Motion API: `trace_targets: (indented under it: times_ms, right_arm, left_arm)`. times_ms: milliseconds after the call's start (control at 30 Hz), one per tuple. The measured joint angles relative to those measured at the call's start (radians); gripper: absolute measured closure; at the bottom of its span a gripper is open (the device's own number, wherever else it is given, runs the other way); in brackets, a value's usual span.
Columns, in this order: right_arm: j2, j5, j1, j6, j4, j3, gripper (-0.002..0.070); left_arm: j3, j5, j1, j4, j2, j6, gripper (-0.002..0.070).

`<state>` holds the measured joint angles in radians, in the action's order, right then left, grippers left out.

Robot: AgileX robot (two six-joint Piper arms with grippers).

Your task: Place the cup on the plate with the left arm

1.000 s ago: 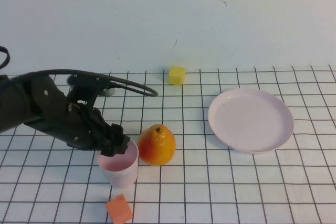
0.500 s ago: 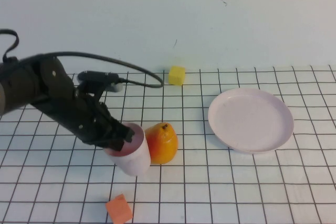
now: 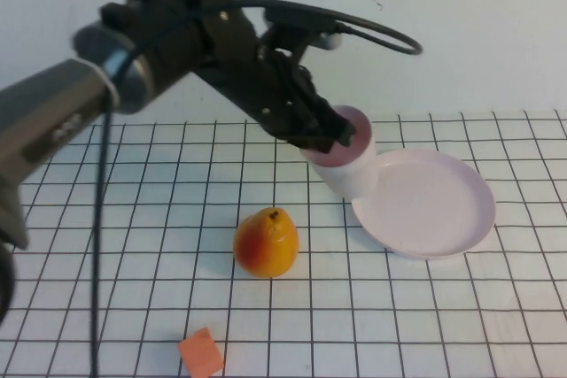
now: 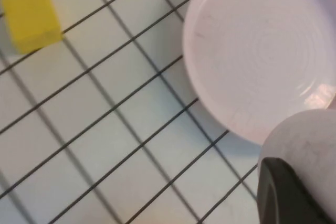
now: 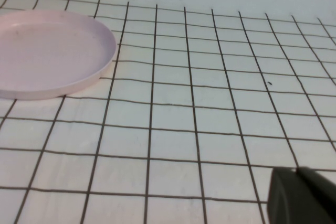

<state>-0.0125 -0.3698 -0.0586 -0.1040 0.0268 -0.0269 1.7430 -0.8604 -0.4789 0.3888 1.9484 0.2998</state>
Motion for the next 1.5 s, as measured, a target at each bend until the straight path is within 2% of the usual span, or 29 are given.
trace_targets:
  times_ms: [200, 433, 833, 900, 967, 1100, 1200, 1300, 1500]
  right_arm:
    - [0.0, 0.0, 0.0, 0.0, 0.0, 0.0, 0.0678]
    - [0.0, 0.0, 0.0, 0.0, 0.0, 0.0, 0.0678]
    - [0.0, 0.0, 0.0, 0.0, 0.0, 0.0, 0.0678]
    - [0.0, 0.0, 0.0, 0.0, 0.0, 0.0, 0.0678]
    - [0.0, 0.0, 0.0, 0.0, 0.0, 0.0, 0.0678]
    - [0.0, 0.0, 0.0, 0.0, 0.0, 0.0, 0.0678]
    - [0.0, 0.0, 0.0, 0.0, 0.0, 0.0, 0.0678]
    - [0.0, 0.0, 0.0, 0.0, 0.0, 0.0, 0.0678]
    - [0.0, 0.0, 0.0, 0.0, 0.0, 0.0, 0.0678]
  left_arm:
    - [0.217, -0.077, -0.093, -0.056, 0.224, -0.032, 0.0648]
    - [0.395, -0.079, -0.105, -0.063, 0.368, -0.058, 0.0648]
    - [0.473, 0.006, -0.142, -0.081, 0.49, -0.068, 0.064]
    - [0.476, 0.018, -0.151, -0.091, 0.489, -0.068, 0.0598]
    - [0.483, 0.022, -0.158, -0.095, 0.496, -0.07, 0.0517]
    - [0.523, 0.015, -0.16, -0.102, 0.507, -0.095, 0.0302]
    - [0.594, -0.009, -0.16, -0.123, 0.51, -0.109, 0.0235]
    - [0.686, -0.039, -0.16, -0.173, 0.508, -0.121, 0.0251]
    - [0.73, -0.143, -0.157, -0.333, 0.428, -0.206, 0.0344]
